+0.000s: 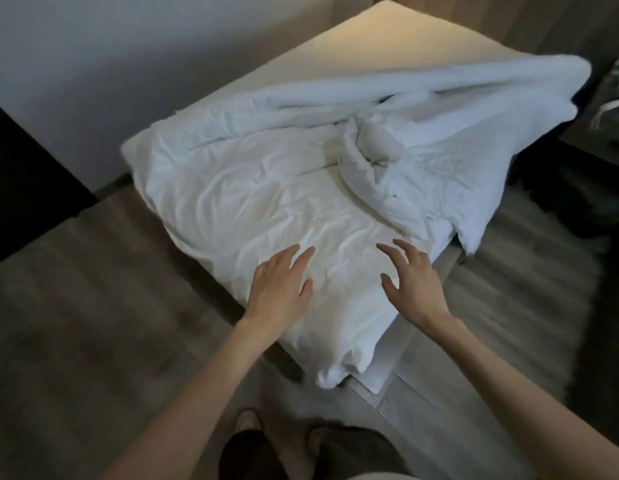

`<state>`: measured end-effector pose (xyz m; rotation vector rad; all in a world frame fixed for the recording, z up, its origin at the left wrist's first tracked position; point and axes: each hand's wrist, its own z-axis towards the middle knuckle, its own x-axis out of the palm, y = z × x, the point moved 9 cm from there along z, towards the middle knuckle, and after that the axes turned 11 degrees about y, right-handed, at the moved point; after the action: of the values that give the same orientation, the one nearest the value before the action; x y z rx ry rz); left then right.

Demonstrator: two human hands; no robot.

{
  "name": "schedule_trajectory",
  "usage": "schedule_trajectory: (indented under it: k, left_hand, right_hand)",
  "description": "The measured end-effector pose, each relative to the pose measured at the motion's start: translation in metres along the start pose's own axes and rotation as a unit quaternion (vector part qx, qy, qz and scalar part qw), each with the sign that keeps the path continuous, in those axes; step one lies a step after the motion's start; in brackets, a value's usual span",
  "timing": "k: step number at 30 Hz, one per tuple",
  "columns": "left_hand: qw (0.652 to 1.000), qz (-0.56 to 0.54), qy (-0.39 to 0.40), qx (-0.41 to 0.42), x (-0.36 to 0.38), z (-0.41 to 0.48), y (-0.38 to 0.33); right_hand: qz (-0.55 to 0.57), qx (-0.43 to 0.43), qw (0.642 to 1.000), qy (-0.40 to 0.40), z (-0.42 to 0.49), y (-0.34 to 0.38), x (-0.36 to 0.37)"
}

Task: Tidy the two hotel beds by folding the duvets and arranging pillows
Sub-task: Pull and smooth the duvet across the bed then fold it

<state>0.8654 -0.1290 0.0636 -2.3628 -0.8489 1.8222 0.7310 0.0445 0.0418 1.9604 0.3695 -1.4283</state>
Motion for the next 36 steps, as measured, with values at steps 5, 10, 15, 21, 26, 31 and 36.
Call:
schedule_trajectory:
  k: [5, 10, 15, 21, 26, 31, 36]
  left_hand:
    - [0.995, 0.026, 0.056, 0.079, 0.017, 0.034, 0.024]
    - [0.985, 0.042, 0.116, 0.124, 0.051, 0.083, 0.036]
    - [0.977, 0.044, 0.158, 0.139, 0.091, 0.142, 0.046]
    - [0.97, 0.066, 0.196, 0.127, 0.135, 0.21, 0.058]
    - [0.968, 0.056, 0.213, 0.12, 0.159, 0.25, 0.051]
    - [0.964, 0.032, 0.227, 0.135, 0.162, 0.256, 0.034]
    - [0.946, 0.004, 0.282, 0.16, 0.144, 0.228, 0.036]
  right_hand:
    - [0.111, 0.184, 0.976, 0.024, -0.009, -0.019, 0.06]
    - [0.243, 0.333, 0.908, 0.073, -0.011, -0.046, 0.137]
    - [0.335, 0.431, 0.834, 0.079, 0.005, -0.09, 0.195]
    - [0.519, 0.484, 0.704, 0.0, 0.032, -0.143, 0.252]
    - [0.484, 0.524, 0.701, -0.011, 0.042, -0.169, 0.267]
    - [0.497, 0.456, 0.738, 0.013, 0.062, -0.129, 0.251]
    - [0.571, 0.38, 0.727, 0.006, 0.06, -0.087, 0.217]
